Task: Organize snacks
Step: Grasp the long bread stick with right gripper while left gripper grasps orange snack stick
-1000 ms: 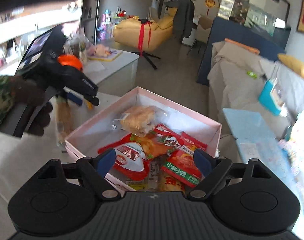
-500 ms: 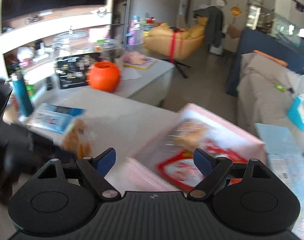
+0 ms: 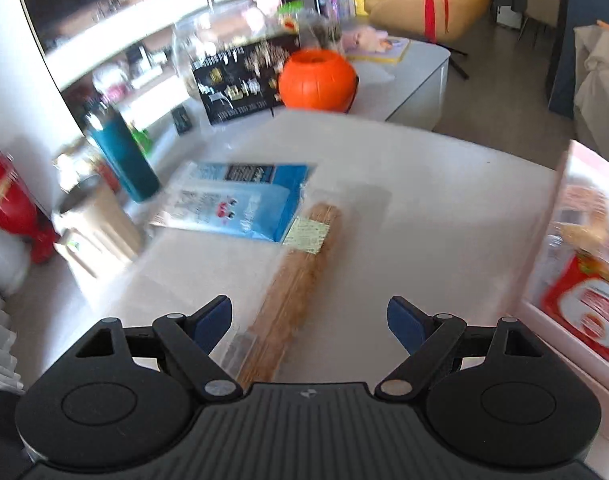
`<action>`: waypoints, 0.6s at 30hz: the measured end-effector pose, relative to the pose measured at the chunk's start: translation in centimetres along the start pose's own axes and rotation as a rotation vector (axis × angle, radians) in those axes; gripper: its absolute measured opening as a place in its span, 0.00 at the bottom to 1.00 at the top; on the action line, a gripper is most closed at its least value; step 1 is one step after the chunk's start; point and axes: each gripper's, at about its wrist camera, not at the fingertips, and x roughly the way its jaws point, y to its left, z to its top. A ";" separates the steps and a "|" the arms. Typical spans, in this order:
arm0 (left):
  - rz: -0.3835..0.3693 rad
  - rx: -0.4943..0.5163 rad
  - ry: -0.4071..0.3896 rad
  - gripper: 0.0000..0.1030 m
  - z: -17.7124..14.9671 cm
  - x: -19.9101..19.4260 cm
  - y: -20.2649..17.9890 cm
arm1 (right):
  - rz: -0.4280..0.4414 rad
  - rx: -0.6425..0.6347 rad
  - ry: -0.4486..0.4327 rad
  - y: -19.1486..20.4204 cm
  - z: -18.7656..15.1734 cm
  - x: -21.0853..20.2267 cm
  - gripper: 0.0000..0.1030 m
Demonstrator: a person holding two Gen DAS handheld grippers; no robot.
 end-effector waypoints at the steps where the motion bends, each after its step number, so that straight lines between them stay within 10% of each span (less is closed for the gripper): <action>1: -0.004 -0.005 0.000 0.28 -0.1 -0.2 0.1 | -0.020 -0.007 0.013 0.4 0.1 1.0 0.82; 5: -0.006 -0.010 -0.006 0.28 -0.5 -1.0 0.3 | 0.062 -0.019 0.065 0.7 -0.7 2.2 0.38; 18: -0.141 0.076 0.033 0.24 -0.2 -0.8 -3.1 | -0.006 -0.040 0.074 -5.2 -12.0 -8.9 0.28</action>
